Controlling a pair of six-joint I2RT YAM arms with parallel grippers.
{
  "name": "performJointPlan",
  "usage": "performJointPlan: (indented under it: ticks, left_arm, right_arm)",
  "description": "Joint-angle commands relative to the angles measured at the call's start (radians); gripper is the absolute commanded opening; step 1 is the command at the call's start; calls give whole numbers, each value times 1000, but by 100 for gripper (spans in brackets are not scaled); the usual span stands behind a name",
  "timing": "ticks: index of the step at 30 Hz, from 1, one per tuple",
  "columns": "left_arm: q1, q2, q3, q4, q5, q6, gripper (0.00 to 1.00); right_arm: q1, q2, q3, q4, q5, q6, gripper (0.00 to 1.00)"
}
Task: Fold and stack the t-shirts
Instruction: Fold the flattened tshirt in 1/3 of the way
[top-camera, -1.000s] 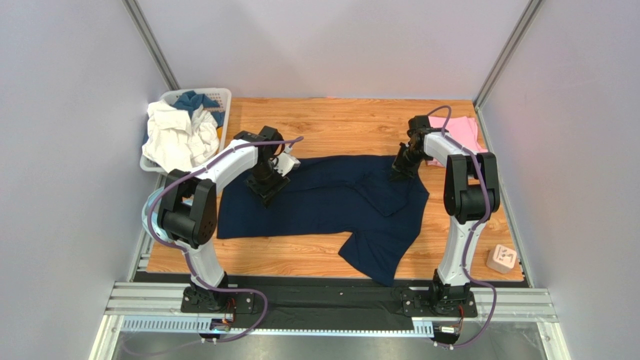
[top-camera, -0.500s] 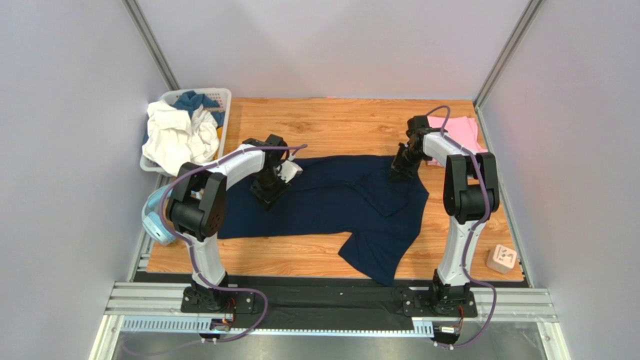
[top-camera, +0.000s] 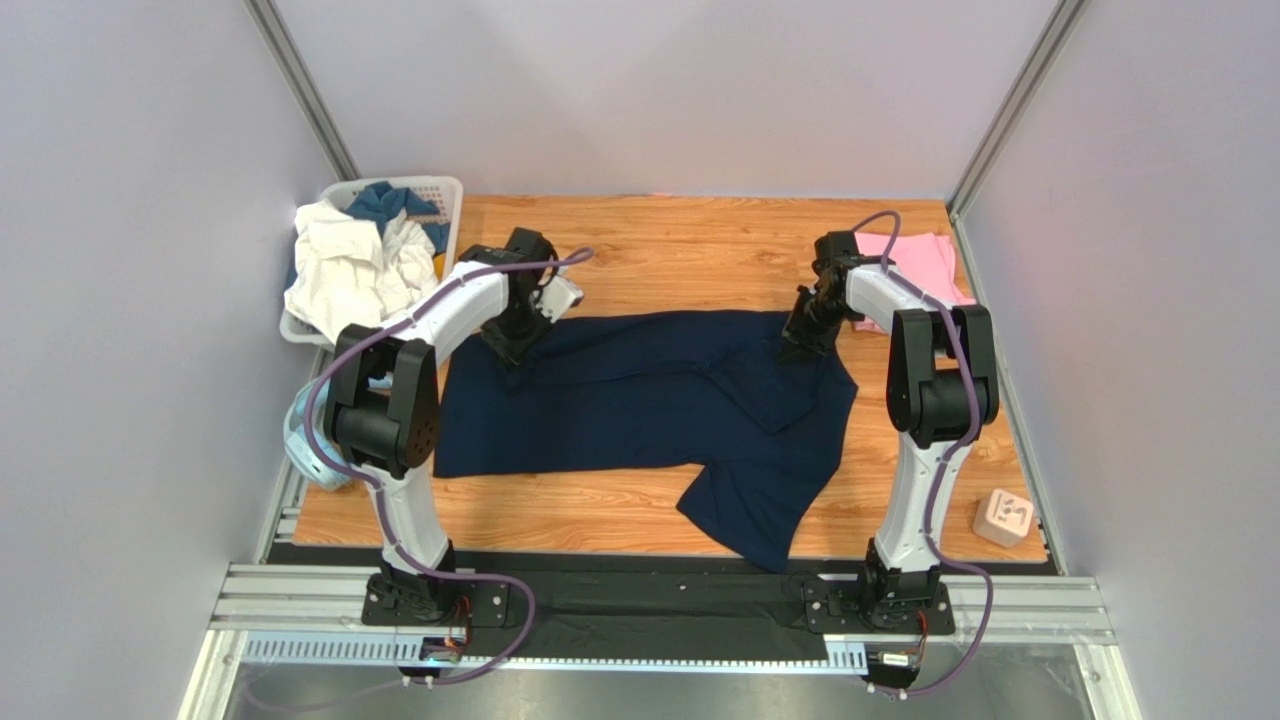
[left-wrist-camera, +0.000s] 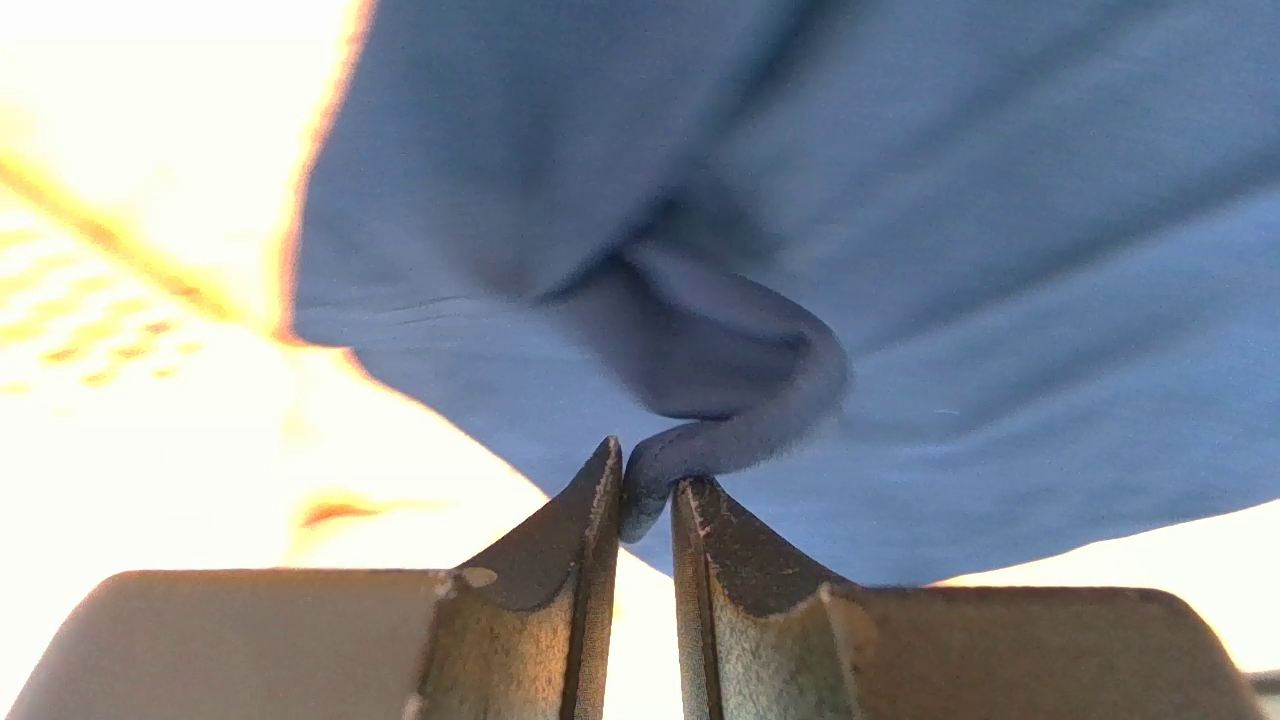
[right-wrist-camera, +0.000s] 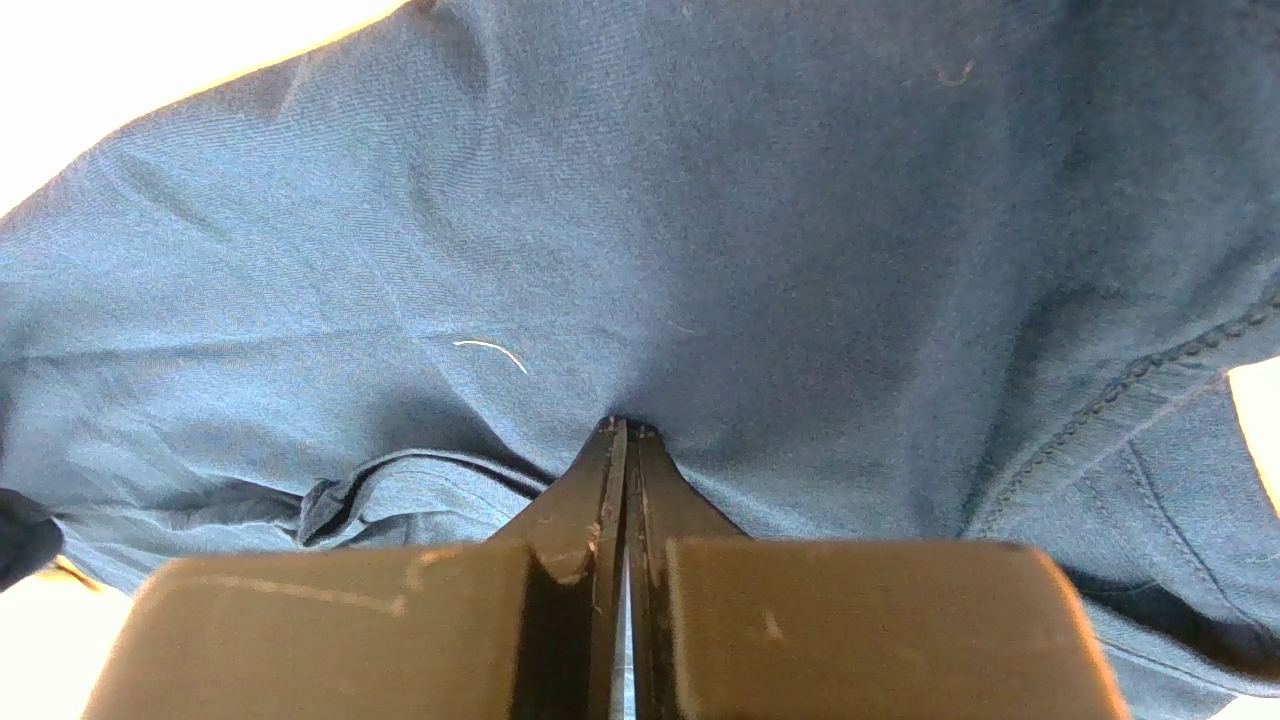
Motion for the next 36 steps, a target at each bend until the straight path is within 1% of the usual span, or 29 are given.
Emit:
performJointPlan:
  ticks: [1,3,6,8,9,14,18,20,22,24,26,27,28,29,30,31,36]
  left_arm:
    - [64,-31,94,-7,-89,81,25]
    - [102,-23,139,-8,-132,100,25]
    - [151,-29,180,2,-186,170,25]
    - [179,-43,188,44,-221,209,25]
    - [186,-46,193,61,-255,245,25]
    - [202,-31,260,124,-312,321,26]
    - [199,0,353,113,-304,332,27]
    - [186,12,392,76,-304,326,27]
    - [168,9,392,-3,-255,286,28]
    - [151,-5,314,-16,-220,248,30]
    - [134,-29,209,-11,-171,224,38]
    - [134,-31,184,-11,-154,192,46]
    - [139,-28,164,-5,-140,177,65]
    - [143,-22,136,-2,-119,166,73]
    - [146,-17,130,1,-106,146,78]
    - [157,-3,128,1,-93,142,82]
    - [162,49,173,1,-48,128,82]
  right_arm:
    - [15,16,-22,4,7,-11,0]
    - [15,18,-22,4,8,-11,0]
    - [15,19,-20,2,10,-11,0]
    - [16,21,-20,4,12,-11,0]
    - [15,21,-20,4,12,-11,0]
    - [16,27,-19,4,7,-8,0]
    - [16,27,-16,-1,10,-9,0]
    - [15,30,-14,-2,12,-11,0]
    - [16,32,-14,-4,12,-11,0]
    - [16,30,-14,-4,13,-11,0]
    - [16,32,-14,-4,13,-12,0]
    - [16,32,-14,-4,15,-12,0]
    - [16,32,-13,-5,16,-14,0]
    - [16,33,-11,-7,16,-14,0]
    - [15,33,-11,-8,16,-14,0]
    - [15,33,-11,-8,15,-14,0]
    - [16,33,-11,-10,16,-16,0]
